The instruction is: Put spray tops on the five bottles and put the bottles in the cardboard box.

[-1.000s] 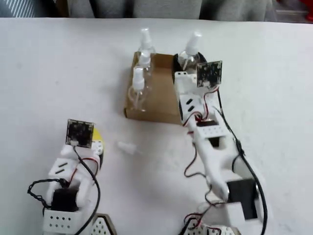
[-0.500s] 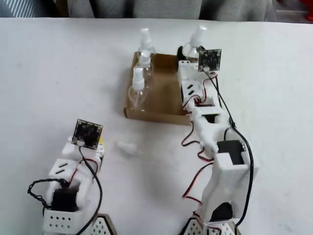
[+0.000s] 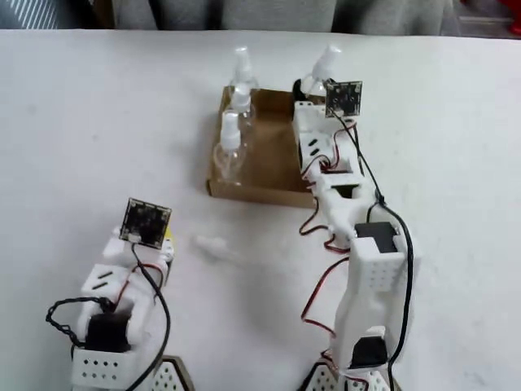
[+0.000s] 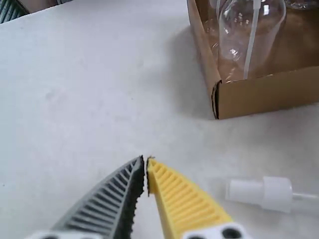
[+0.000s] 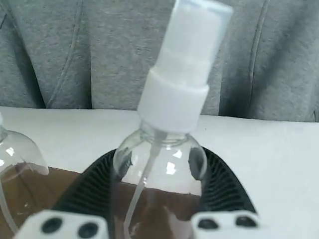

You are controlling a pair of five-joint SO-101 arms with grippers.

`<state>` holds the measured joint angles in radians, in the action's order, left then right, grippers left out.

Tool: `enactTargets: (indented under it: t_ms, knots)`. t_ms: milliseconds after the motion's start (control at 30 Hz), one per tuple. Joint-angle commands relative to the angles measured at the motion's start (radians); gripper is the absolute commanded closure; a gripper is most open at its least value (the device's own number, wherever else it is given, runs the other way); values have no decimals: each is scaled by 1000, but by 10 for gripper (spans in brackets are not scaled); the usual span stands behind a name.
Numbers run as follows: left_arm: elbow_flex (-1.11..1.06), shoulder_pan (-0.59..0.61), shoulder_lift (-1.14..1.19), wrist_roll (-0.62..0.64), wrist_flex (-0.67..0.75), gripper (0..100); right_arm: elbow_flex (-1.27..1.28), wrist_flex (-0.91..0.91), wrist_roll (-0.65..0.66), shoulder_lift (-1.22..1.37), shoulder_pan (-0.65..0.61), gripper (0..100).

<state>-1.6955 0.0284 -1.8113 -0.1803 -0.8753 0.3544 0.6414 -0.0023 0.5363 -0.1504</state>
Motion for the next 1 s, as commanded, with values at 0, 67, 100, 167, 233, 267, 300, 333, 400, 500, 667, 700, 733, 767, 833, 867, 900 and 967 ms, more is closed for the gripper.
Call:
enactTargets:
  t_ms: [0,67,100,167,233,267,300,333,400,500,667,700,733,767,833,867,900,967]
  knots:
    - [2,7,2,-8,-3,979,-74,21,-5,13,1,983]
    - [2,7,2,-8,-3,979,-95,21,-5,35,2,983]
    - [2,7,2,-8,-3,979,-109,21,-5,45,4,983]
    - [2,7,2,-8,-3,979,-132,21,-5,70,7,983]
    - [2,7,2,-8,-3,979,-150,21,-5,93,7,983]
    - [2,7,2,-8,-3,979,-157,21,-5,99,8,983]
    - [2,7,2,-8,-3,979,-157,21,-5,104,8,983]
    - [2,7,2,-8,-3,979,-157,21,-5,105,8,983]
    - [2,7,2,-8,-3,979,-157,21,-5,105,5,983]
    - [2,7,2,-8,-3,979,-157,21,-5,107,4,983]
    - [2,8,2,-8,-3,979,-155,21,-5,108,1,974]
    - [2,8,2,-8,-3,979,-153,21,-5,107,1,955]
    - [2,8,2,-8,-3,979,-152,21,-5,107,1,925]
    - [2,8,2,-8,-3,979,-152,18,-5,107,1,887]
    - [2,10,2,-8,-3,979,-150,15,-5,108,1,811]
    - [2,10,2,-8,-3,979,-150,15,-5,110,1,778]
    - [2,10,2,-8,-3,979,-149,15,-5,108,1,755]
    - [2,10,2,-8,-3,979,-137,15,-5,105,-1,740]
